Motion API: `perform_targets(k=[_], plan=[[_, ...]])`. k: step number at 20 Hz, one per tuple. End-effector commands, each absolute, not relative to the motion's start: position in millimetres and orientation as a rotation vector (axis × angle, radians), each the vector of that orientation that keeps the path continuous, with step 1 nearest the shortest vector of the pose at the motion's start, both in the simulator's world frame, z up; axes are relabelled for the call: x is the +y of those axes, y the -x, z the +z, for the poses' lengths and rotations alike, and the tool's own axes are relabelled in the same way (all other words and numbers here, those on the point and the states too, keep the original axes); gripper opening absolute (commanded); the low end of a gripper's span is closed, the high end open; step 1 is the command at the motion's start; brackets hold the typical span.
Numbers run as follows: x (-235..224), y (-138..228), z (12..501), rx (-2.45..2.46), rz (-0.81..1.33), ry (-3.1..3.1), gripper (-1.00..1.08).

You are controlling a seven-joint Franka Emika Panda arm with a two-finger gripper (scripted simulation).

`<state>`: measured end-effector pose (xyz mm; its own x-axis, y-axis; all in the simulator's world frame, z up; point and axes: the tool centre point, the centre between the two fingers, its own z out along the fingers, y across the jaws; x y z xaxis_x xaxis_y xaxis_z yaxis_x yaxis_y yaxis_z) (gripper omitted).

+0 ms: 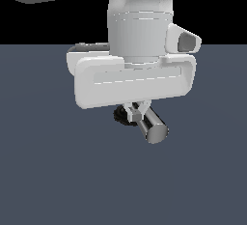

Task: Turn on the faucet by rotating a designated handle.

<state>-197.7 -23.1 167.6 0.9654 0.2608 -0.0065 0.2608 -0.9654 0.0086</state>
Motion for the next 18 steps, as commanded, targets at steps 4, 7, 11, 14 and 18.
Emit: perform_targets(k=[4, 7, 11, 14, 18], plan=[[-25, 190, 138, 0.449, -0.004, -3.103, -1.0], [-25, 187, 127, 0.464, -0.002, -3.102, -1.0], [-25, 183, 116, 0.478, -0.001, -3.102, -1.0], [-25, 182, 111, 0.484, -0.001, -3.102, -1.0], [-25, 181, 109, 0.487, 0.0, -3.102, -1.0]])
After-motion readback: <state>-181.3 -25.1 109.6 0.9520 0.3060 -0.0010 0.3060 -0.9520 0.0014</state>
